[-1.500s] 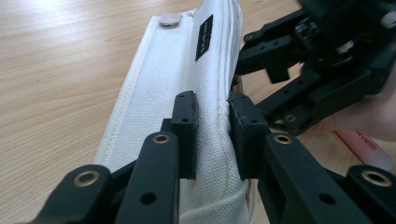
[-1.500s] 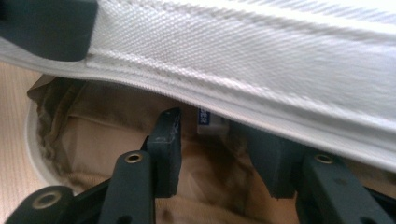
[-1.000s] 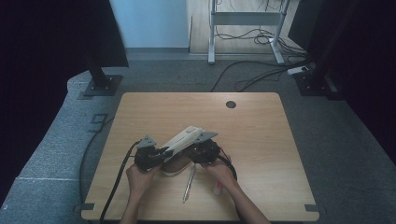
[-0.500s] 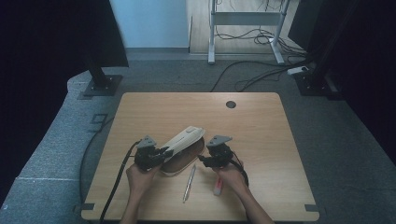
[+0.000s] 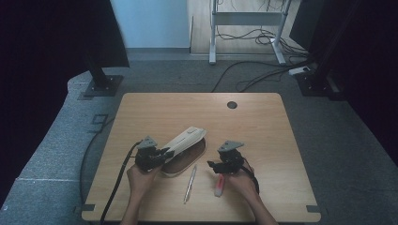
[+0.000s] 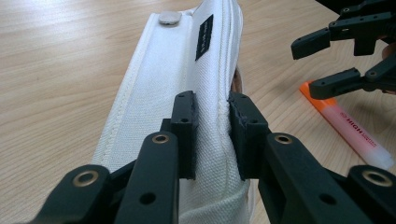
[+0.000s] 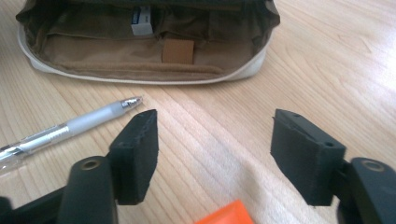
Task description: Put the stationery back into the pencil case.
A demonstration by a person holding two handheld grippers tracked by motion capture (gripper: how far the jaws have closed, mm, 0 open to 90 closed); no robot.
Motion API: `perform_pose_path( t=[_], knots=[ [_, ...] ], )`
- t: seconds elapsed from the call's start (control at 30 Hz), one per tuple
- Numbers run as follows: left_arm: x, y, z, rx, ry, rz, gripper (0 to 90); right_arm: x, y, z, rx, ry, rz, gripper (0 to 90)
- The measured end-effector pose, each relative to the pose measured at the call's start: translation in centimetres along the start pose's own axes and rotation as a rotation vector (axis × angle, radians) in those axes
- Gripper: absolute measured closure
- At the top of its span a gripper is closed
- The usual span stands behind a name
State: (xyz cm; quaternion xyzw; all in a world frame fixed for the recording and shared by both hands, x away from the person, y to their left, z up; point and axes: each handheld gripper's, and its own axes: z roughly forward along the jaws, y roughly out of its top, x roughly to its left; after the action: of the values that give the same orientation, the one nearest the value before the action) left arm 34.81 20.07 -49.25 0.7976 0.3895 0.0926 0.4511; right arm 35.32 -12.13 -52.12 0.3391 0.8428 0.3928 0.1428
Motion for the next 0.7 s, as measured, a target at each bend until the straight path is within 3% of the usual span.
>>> perform_pose_path(
  t=[0.4, 0.7],
  knots=[
    [0.0, 0.0, 0.0, 0.0, 0.001, 0.001, 73.6, 0.5, -1.5, -1.1, 0.021, -0.054, 0.016, 17.3],
    [0.0, 0.0, 0.0, 0.001, 0.001, 0.002, 73.6, 1.2, -3.3, -1.4, 0.058, -0.043, 0.036, 14.8]
  ],
)
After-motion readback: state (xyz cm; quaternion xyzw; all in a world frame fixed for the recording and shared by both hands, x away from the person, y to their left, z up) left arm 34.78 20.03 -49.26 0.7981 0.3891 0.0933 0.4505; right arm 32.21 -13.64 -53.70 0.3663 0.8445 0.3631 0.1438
